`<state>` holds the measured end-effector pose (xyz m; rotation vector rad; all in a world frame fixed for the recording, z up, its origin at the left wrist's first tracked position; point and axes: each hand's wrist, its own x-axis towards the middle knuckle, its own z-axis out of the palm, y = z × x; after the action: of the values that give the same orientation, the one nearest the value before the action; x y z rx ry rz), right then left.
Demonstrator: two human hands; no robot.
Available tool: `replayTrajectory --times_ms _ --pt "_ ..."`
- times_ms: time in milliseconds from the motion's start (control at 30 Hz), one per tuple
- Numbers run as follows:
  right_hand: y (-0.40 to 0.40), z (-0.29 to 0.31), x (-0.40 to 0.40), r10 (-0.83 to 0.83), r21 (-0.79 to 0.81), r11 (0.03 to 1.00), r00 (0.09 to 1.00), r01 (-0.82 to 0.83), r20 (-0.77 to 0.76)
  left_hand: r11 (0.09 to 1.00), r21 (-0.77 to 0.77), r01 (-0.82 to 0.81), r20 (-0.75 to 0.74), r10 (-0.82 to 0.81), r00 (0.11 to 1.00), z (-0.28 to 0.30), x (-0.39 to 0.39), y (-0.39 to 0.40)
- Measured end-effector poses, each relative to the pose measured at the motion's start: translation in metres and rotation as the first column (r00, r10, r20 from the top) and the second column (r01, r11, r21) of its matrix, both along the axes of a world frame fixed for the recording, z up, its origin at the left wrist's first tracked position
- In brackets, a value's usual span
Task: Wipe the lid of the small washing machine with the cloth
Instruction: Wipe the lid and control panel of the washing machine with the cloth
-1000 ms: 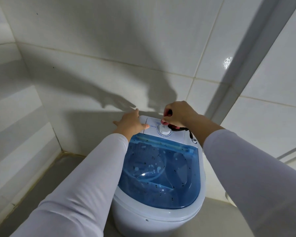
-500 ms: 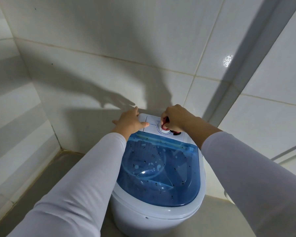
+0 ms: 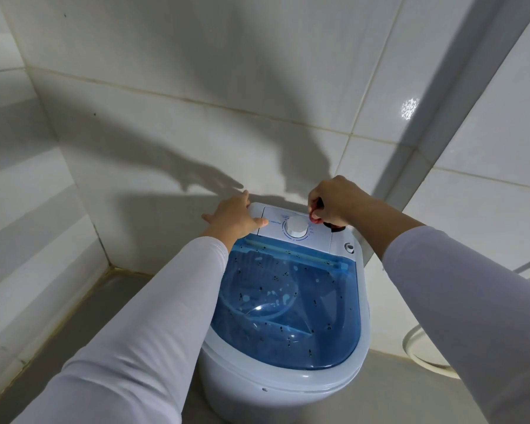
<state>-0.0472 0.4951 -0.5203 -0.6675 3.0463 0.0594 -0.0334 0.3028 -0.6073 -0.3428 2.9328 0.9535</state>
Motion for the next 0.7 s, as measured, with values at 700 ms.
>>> replayTrajectory --times_ms 700 --pt "-0.082 0.009 0.035 0.164 -0.269 0.956 0.975 -0.12 0.147 0.991 0.114 0.067 0.127 -0.082 0.989 0.002 0.076 -0.059"
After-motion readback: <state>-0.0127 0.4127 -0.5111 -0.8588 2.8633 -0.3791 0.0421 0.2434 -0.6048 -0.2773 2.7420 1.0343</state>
